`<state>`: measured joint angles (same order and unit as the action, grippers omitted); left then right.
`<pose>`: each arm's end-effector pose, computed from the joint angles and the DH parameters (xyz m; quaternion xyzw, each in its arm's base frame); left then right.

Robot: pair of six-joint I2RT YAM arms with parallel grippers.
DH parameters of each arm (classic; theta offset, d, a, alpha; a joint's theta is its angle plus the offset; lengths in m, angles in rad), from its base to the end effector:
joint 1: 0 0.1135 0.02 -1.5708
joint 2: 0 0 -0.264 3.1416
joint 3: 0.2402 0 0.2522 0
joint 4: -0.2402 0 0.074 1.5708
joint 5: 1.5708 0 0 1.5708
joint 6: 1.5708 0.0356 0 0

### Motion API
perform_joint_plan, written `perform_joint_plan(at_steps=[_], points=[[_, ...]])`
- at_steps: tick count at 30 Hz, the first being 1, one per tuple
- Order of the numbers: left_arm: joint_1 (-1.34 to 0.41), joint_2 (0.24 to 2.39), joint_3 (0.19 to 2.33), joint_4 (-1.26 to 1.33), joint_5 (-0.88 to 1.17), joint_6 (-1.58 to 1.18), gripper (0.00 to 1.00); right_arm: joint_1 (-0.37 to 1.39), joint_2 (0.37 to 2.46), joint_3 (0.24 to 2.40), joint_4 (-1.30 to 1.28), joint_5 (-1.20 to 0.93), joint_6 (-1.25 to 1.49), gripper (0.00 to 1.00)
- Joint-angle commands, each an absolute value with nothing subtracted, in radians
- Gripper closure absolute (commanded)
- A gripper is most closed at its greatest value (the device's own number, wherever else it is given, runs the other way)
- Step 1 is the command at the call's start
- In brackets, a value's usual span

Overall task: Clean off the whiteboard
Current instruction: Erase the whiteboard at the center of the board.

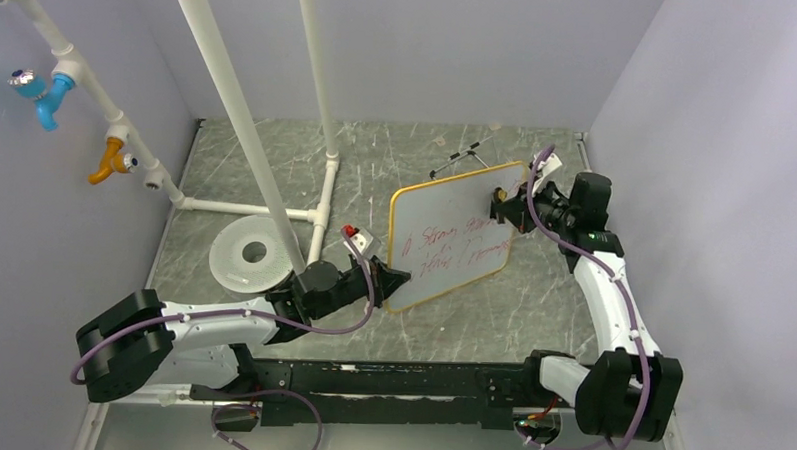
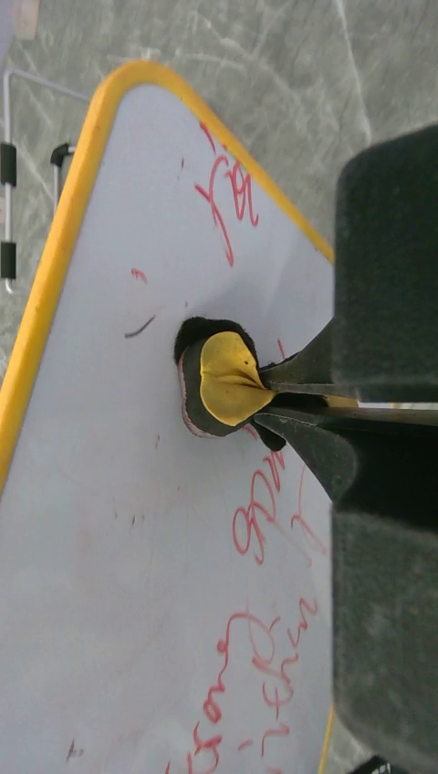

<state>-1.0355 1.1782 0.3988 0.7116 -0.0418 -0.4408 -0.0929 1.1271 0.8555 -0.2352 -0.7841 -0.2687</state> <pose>0.1261 -0.2097 0.2205 0.2004 0.7026 -0.4480 0.5152 0.2468 0.0023 0.2959 -0.2630 0.7763 0.2396 0.5203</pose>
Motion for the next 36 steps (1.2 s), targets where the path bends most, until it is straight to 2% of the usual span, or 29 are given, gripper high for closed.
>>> perform_joint_plan(at_steps=[1, 3, 4, 5, 6, 8, 9, 10, 11, 14, 16, 18, 19, 20, 21, 22, 24, 27, 28, 29, 31, 33, 34, 36], points=[[-1.066, 1.184, 0.397, 0.608, 0.100, -0.336, 1.00, -0.080, 1.103, 0.835, -0.065, -0.469, -0.084, 1.00], [-1.066, 1.184, 0.397, 0.610, 0.102, -0.336, 1.00, -0.090, 1.127, 0.839, -0.026, -0.125, -0.007, 1.00], [-1.066, 1.186, 0.399, 0.610, 0.103, -0.335, 1.00, -0.100, 1.135, 0.838, -0.022, -0.091, 0.017, 1.00], [-1.066, 1.189, 0.402, 0.609, 0.105, -0.334, 1.00, -0.114, 1.136, 0.840, -0.032, -0.148, 0.016, 1.00], [-1.066, 1.194, 0.405, 0.610, 0.107, -0.333, 1.00, -0.127, 1.137, 0.845, -0.057, -0.297, -0.007, 1.00], [-1.066, 1.204, 0.410, 0.612, 0.113, -0.333, 1.00, -0.131, 1.141, 0.864, -0.163, -0.782, -0.176, 1.00], [-1.066, 1.206, 0.413, 0.611, 0.115, -0.333, 1.00, -0.126, 1.141, 0.862, -0.164, -0.907, -0.181, 1.00], [-1.066, 1.206, 0.413, 0.609, 0.117, -0.334, 1.00, -0.119, 1.131, 0.854, -0.131, -0.891, -0.132, 1.00], [-1.066, 1.205, 0.411, 0.608, 0.118, -0.334, 1.00, -0.112, 1.114, 0.844, -0.091, -0.780, -0.080, 1.00], [-1.066, 1.193, 0.401, 0.612, 0.112, -0.337, 1.00, -0.116, 1.113, 0.843, -0.049, -0.274, -0.029, 1.00], [-1.066, 1.192, 0.399, 0.612, 0.113, -0.337, 1.00, -0.137, 1.123, 0.829, -0.022, -0.141, -0.005, 1.00], [-1.066, 1.195, 0.403, 0.612, 0.117, -0.334, 1.00, -0.163, 1.122, 0.820, -0.025, -0.305, -0.012, 1.00], [-1.066, 1.197, 0.407, 0.609, 0.119, -0.332, 1.00, -0.170, 1.128, 0.825, -0.051, -0.499, -0.057, 1.00], [-1.066, 1.199, 0.409, 0.609, 0.122, -0.331, 1.00, -0.171, 1.141, 0.836, -0.112, -0.797, -0.122, 1.00], [-1.066, 1.202, 0.410, 0.610, 0.124, -0.330, 1.00, -0.169, 1.155, 0.849, -0.150, -0.960, -0.174, 1.00], [-1.066, 1.200, 0.411, 0.609, 0.124, -0.329, 1.00, -0.159, 1.162, 0.855, -0.151, -1.019, -0.172, 1.00], [-1.066, 1.196, 0.408, 0.609, 0.125, -0.328, 1.00, -0.146, 1.138, 0.841, -0.088, -0.865, -0.104, 1.00], [-1.066, 1.184, 0.397, 0.610, 0.121, -0.331, 1.00, -0.149, 1.109, 0.818, -0.020, -0.348, -0.012, 1.00], [-1.066, 1.181, 0.394, 0.611, 0.122, -0.333, 1.00, -0.157, 1.114, 0.821, -0.022, -0.259, -0.003, 1.00], [-1.066, 1.180, 0.392, 0.613, 0.124, -0.333, 1.00, -0.169, 1.120, 0.819, -0.024, -0.272, -0.002, 1.00], [-1.066, 1.182, 0.393, 0.611, 0.126, -0.330, 1.00, -0.195, 1.126, 0.813, -0.040, -0.532, -0.038, 1.00], [-1.066, 1.184, 0.397, 0.610, 0.129, -0.326, 1.00, -0.193, 1.144, 0.829, -0.107, -0.921, -0.134, 1.00], [-1.066, 1.186, 0.399, 0.609, 0.132, -0.325, 1.00, -0.181, 1.146, 0.834, -0.109, -1.011, -0.125, 1.00], [-1.066, 1.183, 0.399, 0.608, 0.133, -0.326, 1.00, -0.166, 1.121, 0.826, -0.081, -1.018, -0.109, 1.00]])
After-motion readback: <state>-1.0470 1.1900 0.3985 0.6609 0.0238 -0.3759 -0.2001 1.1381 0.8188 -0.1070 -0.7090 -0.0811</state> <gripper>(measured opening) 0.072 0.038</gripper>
